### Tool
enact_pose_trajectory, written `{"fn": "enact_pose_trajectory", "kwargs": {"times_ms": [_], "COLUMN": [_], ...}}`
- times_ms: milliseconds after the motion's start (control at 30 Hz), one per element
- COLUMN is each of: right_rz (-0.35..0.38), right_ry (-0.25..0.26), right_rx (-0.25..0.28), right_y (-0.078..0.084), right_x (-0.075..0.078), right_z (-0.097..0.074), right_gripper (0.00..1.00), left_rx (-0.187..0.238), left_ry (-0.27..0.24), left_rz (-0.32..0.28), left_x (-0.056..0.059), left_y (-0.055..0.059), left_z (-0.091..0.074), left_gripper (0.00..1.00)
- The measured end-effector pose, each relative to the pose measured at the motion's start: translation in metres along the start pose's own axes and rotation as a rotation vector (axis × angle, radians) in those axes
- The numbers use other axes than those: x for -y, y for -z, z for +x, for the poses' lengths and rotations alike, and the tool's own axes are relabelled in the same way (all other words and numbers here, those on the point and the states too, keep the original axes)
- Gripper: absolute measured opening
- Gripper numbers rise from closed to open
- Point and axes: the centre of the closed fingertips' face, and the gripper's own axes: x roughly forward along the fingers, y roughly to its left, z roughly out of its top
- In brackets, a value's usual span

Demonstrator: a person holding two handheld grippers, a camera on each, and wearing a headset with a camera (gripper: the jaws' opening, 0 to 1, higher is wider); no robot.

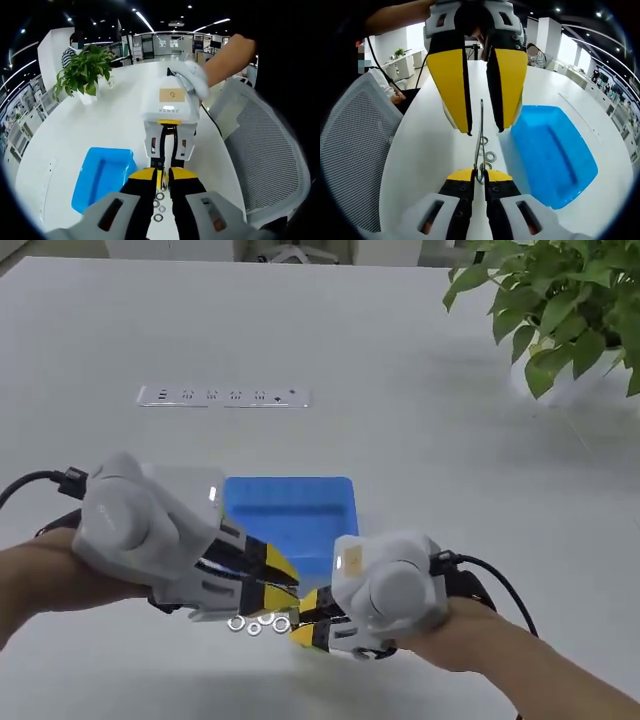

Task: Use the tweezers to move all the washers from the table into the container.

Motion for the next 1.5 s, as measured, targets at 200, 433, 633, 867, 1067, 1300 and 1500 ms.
{"fn": "enact_pose_trajectory", "kwargs": {"times_ms": [200,433,633,867,1067,1300,1500], "right_rz": [-0.002,0.0,-0.001,-0.011,-0.022,-0.022,-0.029], "right_ry": [-0.002,0.001,0.004,0.011,0.015,0.027,0.044], "right_rx": [-0.001,0.007,0.016,0.022,0.028,0.055,0.073], "right_y": [0.0,-0.004,-0.009,-0.016,-0.024,-0.036,-0.045], "right_x": [-0.001,-0.001,0.001,0.006,0.01,0.02,0.034], "right_z": [-0.001,-0.007,-0.015,-0.025,-0.034,-0.046,-0.054], "right_gripper": [0.09,0.09,0.09,0.09,0.09,0.09,0.09], "left_rx": [0.019,0.04,0.074,0.128,0.154,0.168,0.176], "left_ry": [-0.018,-0.025,-0.067,-0.12,-0.151,-0.179,-0.205], "left_rz": [-0.039,-0.117,-0.179,-0.25,-0.272,-0.297,-0.317], "left_x": [0.0,0.005,0.005,0.002,0.0,0.001,0.001], "left_y": [-0.001,0.005,0.011,0.01,0.01,0.012,0.016], "left_z": [-0.006,-0.012,-0.023,-0.034,-0.038,-0.043,-0.05], "left_gripper": [0.23,0.34,0.46,0.6,0.65,0.69,0.75]}}
